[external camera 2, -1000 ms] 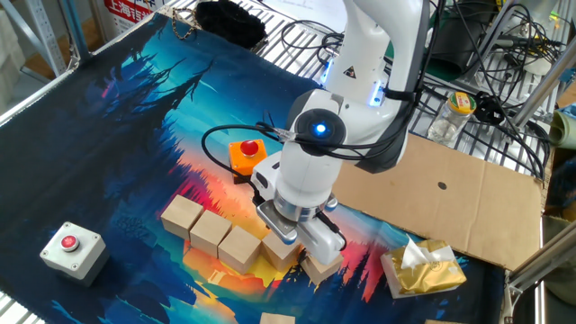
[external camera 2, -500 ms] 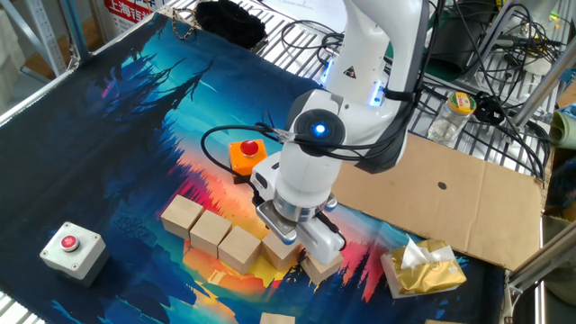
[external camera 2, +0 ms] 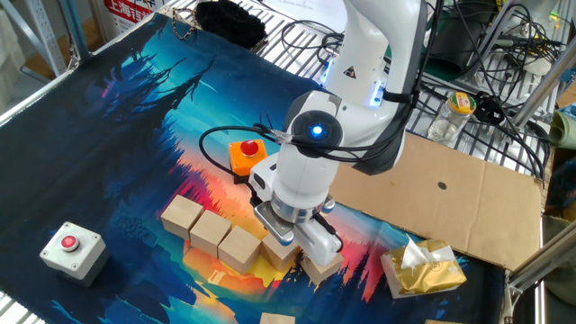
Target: Stack the blocks into a pyramid shape
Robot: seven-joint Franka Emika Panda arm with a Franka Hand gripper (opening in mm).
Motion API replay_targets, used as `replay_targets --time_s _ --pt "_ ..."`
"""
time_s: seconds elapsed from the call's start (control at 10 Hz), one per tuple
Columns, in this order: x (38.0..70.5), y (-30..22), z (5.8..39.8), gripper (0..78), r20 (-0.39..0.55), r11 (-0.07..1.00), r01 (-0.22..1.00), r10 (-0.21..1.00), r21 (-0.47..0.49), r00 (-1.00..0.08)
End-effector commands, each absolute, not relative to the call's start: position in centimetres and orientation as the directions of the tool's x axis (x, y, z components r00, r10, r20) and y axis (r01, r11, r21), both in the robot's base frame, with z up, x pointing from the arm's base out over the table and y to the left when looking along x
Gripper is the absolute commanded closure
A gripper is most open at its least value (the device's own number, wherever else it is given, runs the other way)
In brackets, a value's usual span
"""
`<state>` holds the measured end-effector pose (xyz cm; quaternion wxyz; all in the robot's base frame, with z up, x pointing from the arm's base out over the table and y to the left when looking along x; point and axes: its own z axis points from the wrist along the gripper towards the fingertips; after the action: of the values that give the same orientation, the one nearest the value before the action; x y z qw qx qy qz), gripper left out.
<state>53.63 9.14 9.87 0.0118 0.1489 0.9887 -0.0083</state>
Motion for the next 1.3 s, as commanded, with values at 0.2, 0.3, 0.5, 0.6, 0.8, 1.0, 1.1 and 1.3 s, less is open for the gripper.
replay_targets --time_s 0.2,0.3,0.5,0.6,0.8,1.0,1.1,1.3 --pt "53.8 9.02 9.86 0.1 -0.038 0.956 0.293 0.293 -0.01 -0.955" --pt "53.8 9.02 9.86 0.1 -0.037 0.958 0.287 0.286 -0.011 -0.957" --pt "53.8 9.02 9.87 0.1 -0.038 0.962 0.273 0.273 -0.01 -0.961" --pt "53.8 9.02 9.89 0.1 -0.038 0.961 0.275 0.275 -0.011 -0.961" --pt "53.8 9.02 9.9 0.1 -0.038 0.96 0.28 0.279 -0.012 -0.96" --pt "53.8 9.02 9.9 76.3 -0.038 0.96 0.28 0.279 -0.012 -0.96" --pt "53.8 9.02 9.9 76.3 -0.038 0.96 0.28 0.279 -0.012 -0.96" --pt "53.8 9.02 9.9 76.3 -0.038 0.96 0.28 0.279 -0.012 -0.96"
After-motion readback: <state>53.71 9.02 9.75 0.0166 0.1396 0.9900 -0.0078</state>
